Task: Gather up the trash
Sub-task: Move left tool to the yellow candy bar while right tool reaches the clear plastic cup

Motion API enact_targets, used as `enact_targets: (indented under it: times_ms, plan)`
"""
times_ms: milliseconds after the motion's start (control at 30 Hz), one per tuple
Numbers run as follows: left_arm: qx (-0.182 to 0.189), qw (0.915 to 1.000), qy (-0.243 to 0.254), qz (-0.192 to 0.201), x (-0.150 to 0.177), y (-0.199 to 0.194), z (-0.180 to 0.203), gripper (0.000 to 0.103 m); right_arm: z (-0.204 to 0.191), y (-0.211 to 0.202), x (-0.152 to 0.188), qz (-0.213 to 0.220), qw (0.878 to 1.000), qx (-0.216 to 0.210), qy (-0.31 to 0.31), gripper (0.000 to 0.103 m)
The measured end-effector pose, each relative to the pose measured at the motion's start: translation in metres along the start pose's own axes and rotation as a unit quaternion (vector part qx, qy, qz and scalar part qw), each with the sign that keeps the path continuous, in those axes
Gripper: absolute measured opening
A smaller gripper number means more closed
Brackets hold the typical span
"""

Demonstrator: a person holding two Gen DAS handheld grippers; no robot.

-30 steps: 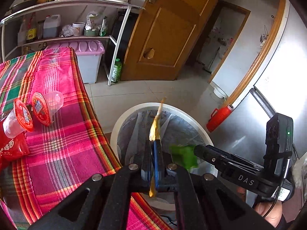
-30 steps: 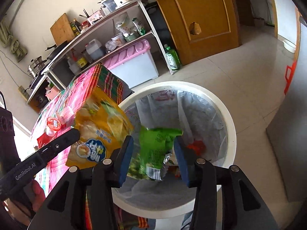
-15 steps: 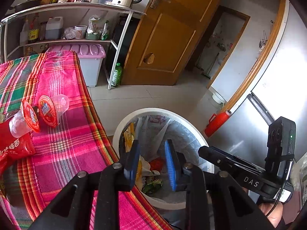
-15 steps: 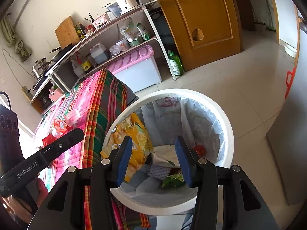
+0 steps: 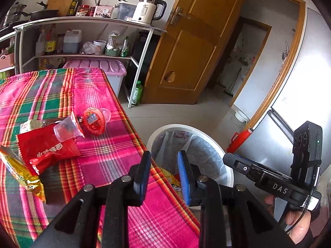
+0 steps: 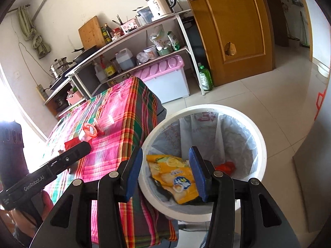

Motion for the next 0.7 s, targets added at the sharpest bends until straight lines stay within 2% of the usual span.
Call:
enact_targets:
  times_ms: [267, 700]
  plan:
    - [-0.027, 0.9991, -0.013, 0.029, 0.004, -0.040, -0.026, 0.028, -0.035, -0.008, 0.001, 0.007, 0.999, -0.023, -0.035, 0.048]
    - [-0.094, 0.9929, -0.034, 0.065, 0.017, -0.094, -0.077, 0.028, -0.088, -0.004, 0.009, 0.001, 0.994, -0.059, -0.089, 0.048]
Point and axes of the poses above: each gripper's, at about its wrist camera, not at the fingertips, and y roughly the way its jaws point, z to its right, x to its underside, the point moved 7 cm from there along y, roughly the way its jaws point, and after that the axes turned 4 degrees about -y, right-handed, at the moved point
